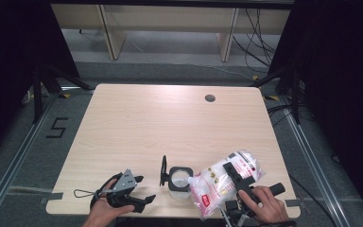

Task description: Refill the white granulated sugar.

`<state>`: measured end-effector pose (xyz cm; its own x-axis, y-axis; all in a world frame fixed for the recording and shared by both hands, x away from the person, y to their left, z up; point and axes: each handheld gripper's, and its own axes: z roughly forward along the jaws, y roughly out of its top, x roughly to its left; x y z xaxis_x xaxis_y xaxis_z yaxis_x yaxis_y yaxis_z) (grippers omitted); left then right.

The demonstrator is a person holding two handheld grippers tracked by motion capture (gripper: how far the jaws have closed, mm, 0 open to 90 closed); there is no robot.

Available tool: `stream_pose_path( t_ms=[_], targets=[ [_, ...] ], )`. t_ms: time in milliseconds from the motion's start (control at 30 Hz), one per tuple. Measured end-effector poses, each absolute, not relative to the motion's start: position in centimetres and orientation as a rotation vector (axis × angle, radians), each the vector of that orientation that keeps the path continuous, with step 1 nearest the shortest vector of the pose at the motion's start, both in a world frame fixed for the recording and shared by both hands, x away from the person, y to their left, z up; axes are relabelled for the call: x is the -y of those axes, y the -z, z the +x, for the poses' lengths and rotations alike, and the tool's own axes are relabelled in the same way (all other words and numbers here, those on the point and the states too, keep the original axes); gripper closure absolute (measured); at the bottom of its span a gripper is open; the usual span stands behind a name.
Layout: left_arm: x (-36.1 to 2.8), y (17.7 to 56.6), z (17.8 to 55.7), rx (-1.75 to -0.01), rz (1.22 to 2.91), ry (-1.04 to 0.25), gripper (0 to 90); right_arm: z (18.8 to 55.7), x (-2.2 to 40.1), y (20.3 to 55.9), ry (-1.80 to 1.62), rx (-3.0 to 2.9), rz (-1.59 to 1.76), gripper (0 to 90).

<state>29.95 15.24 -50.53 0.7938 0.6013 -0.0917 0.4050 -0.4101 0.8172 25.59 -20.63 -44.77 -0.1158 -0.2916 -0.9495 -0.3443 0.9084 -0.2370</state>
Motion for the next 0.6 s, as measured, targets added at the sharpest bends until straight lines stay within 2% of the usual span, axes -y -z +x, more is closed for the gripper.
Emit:
stream_pose_path(
  t_ms=[600],
  targets=[
    [-15.23, 50.54, 29.95, -0.744, 2.06, -0.269, 19.4, 25.34, 20.46, 44.78, -0.034, -1.692, -0.485, 44.8]
  ],
)
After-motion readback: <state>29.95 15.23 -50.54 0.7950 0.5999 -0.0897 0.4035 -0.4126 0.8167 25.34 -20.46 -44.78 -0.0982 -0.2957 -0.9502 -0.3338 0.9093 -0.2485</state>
